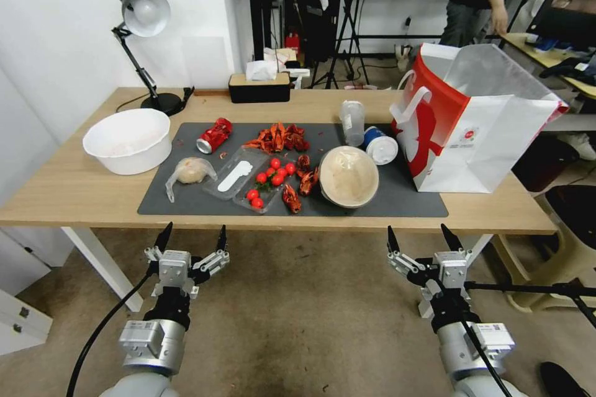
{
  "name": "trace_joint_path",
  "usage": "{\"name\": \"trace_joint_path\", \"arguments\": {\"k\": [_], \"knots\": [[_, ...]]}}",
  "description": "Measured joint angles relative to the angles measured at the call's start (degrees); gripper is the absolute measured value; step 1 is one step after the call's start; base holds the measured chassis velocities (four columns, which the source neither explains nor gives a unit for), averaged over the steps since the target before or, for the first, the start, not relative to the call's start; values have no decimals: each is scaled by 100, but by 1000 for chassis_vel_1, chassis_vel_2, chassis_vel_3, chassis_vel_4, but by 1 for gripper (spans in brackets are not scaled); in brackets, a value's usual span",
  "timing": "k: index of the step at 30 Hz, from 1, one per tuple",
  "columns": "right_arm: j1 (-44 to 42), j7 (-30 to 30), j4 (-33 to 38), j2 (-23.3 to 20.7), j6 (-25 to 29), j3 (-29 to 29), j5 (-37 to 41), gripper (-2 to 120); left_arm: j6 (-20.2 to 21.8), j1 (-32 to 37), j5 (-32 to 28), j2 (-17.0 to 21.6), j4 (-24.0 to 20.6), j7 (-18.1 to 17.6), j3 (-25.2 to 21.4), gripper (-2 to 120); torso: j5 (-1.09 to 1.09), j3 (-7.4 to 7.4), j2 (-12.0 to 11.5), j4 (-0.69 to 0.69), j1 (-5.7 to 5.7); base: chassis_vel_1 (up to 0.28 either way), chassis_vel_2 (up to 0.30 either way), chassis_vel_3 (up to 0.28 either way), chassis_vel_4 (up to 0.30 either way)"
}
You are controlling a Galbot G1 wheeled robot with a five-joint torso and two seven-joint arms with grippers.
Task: Pick up the trash from the table and place it into the takeout bag.
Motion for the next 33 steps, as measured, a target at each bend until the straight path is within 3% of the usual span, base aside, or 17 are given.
{"name": "trace_joint_path", "arguments": {"k": [27,31,33], "knots": [[-3,-3,3,6,-23,-5,0,100,6,-3,-1,0,0,-8,4,100,0,0,0,0,0,0,0,0,0],[-124,-232,144,223,-531,-162,-21,100,206,-114,-61,-10,37,-270,240,100,2,0,0,2,0,0,0,0,0],[-164,-562,340,492,-914,-286,5,100,725,-398,-227,-46,170,-921,854,100,-2,0,0,0,0,0,0,0,0]]}}
